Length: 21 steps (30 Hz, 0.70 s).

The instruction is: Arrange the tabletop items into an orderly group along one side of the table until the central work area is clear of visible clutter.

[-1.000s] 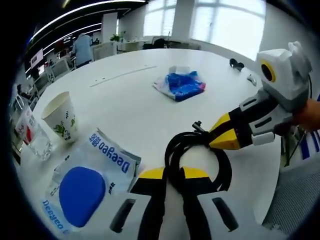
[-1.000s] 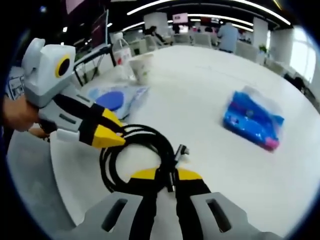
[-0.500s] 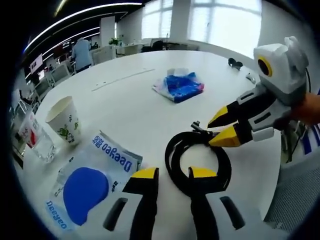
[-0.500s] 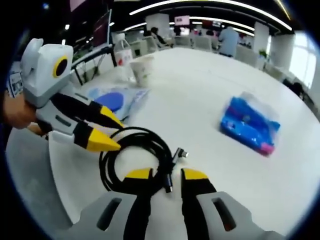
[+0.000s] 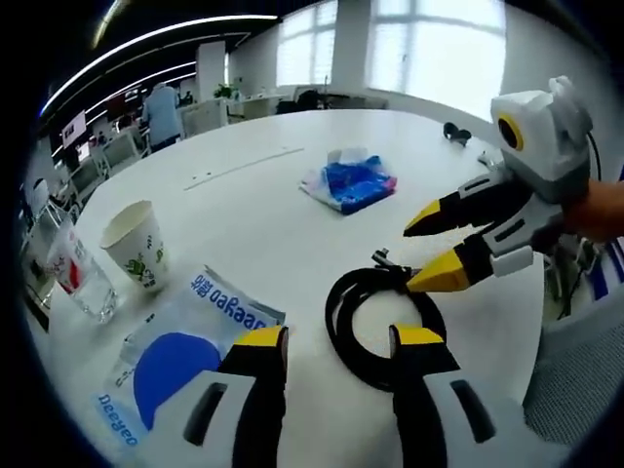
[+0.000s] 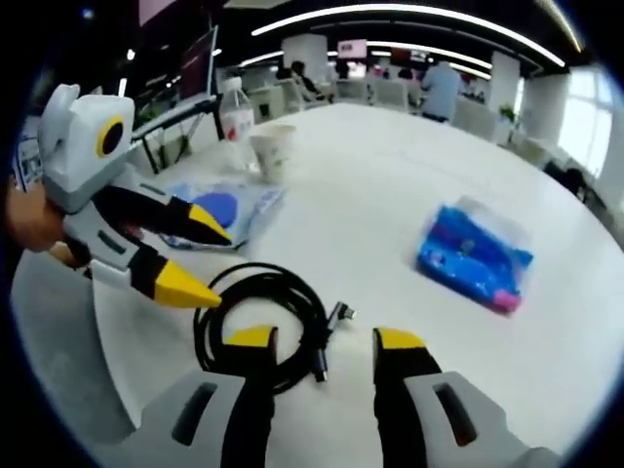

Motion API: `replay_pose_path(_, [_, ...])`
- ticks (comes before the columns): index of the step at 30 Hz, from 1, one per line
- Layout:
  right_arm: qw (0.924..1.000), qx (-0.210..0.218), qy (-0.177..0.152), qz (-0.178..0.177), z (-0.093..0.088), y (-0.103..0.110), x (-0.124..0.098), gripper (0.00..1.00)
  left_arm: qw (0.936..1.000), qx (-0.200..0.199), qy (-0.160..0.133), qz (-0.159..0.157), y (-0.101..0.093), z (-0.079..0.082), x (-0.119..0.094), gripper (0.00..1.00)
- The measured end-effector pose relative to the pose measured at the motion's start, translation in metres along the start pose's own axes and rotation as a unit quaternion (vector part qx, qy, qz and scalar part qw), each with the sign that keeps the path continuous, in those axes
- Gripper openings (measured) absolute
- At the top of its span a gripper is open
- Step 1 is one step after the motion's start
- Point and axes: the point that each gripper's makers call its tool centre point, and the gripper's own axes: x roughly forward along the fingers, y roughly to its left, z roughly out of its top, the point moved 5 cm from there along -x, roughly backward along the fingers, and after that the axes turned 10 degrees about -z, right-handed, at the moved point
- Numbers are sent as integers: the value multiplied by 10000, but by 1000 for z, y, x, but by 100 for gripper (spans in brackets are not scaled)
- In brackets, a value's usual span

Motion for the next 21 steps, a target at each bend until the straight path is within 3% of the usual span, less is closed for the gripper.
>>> replay_pose_path(5, [9999,53,-78,-133,5,-7,-2,54,9998,-63,-120,120,4,3,-6,58])
replay_pose_path(9, [9996,149,-144,-195,10,-10,-3,65,9990,-116,-281,342,10,6,-10,79])
replay_pose_path(13, [9994,213,-184,-212,12,-10,-3,81,9979,-236,-438,415,15,8,-15,91])
replay_pose_path(21, [9992,188,-241,-245,16,-11,-5,93,9974,-295,-454,467,17,4,-24,95])
